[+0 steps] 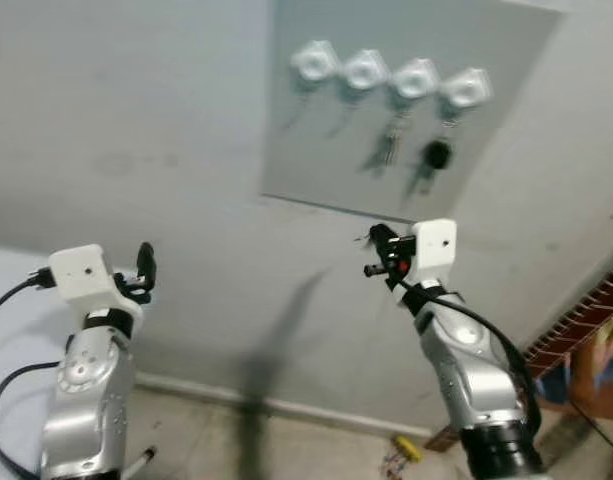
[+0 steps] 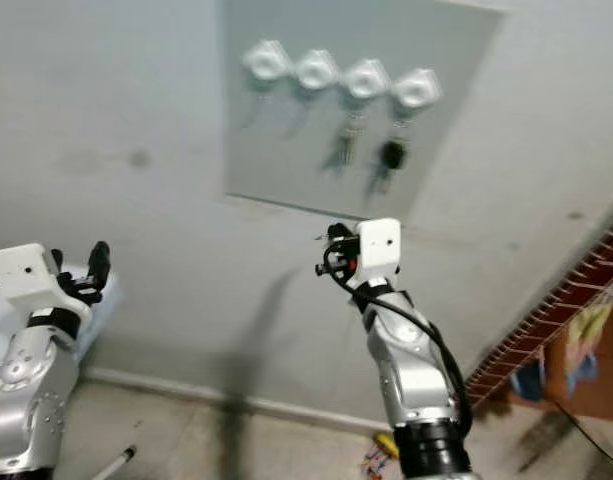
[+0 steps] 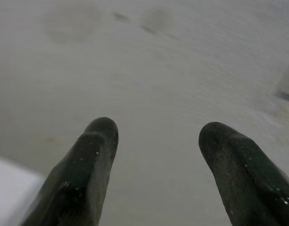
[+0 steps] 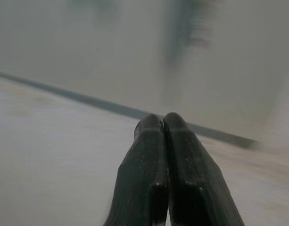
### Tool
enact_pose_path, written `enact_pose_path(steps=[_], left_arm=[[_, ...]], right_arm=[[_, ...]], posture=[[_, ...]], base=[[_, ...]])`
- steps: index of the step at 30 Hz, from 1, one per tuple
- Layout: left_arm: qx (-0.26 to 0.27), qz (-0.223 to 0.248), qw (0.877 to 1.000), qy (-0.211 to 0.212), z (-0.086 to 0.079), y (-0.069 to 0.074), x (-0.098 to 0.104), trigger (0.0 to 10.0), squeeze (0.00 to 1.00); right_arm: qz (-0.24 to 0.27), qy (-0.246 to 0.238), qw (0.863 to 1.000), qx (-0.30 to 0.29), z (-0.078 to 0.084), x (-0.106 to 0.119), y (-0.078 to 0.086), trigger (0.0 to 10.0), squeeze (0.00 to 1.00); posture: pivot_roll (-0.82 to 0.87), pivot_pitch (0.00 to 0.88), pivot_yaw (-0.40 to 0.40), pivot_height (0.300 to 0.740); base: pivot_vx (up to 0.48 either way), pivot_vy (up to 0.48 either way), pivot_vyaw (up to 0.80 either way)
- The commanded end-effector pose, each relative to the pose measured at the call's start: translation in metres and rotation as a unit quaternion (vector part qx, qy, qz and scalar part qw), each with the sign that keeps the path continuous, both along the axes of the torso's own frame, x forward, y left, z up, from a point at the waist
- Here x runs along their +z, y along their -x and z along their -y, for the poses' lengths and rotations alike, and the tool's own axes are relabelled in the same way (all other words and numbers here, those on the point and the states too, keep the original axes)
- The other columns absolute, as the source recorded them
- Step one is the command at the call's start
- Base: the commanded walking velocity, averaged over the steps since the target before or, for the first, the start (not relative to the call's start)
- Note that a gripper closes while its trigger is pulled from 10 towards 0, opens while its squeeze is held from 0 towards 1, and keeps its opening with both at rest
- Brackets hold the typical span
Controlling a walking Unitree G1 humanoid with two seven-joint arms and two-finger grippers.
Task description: Hang keys on a hook
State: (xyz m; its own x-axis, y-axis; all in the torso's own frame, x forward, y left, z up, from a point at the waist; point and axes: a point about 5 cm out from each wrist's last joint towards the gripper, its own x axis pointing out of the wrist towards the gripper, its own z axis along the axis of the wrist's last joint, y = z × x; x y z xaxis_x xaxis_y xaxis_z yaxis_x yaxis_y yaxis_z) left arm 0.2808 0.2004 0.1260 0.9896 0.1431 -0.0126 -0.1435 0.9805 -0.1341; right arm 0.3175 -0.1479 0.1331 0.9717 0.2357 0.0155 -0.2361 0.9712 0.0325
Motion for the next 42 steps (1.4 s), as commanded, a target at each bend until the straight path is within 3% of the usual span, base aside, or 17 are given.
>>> enact_pose_path(steps=[1,8,19,30,42], left_arm=[[0.017,0.011,1.000,-0.019,-0.010,0.001,0.006,10.0,0.00],[0.014,0.016,1.000,-0.017,-0.008,0.002,0.008,10.0,0.00],[-0.078,0.040,0.995,-0.054,0.016,0.000,0.021,10.0,0.00],[-0.174,0.067,0.979,-0.082,0.050,0.000,0.035,10.0,0.00],[-0.204,0.095,0.972,-0.073,0.063,0.004,0.054,10.0,0.00]], right_arm=[[0.015,-0.004,1.000,0.013,-0.009,0.008,-0.001,10.0,0.00],[0.012,-0.002,1.000,0.017,-0.009,0.008,-0.001,10.0,0.00],[0.018,0.004,0.999,0.037,-0.011,0.013,-0.003,10.0,0.00],[0.045,0.017,0.992,0.119,-0.032,0.028,-0.006,10.0,0.00],[0.068,-0.002,0.983,0.171,-0.052,0.042,-0.007,10.0,0.00]], posture=[[-0.06,0.000,-0.049,0.732],[-0.06,0.000,-0.055,0.732],[-0.06,0.000,-0.059,0.732],[-0.06,0.000,-0.064,0.732],[-0.06,0.000,-0.068,0.732]], base=[[0.000,0.000,0.00],[0.000,0.000,0.00],[0.000,0.000,0.00],[0.000,0.000,0.00],[0.000,0.000,0.00]])
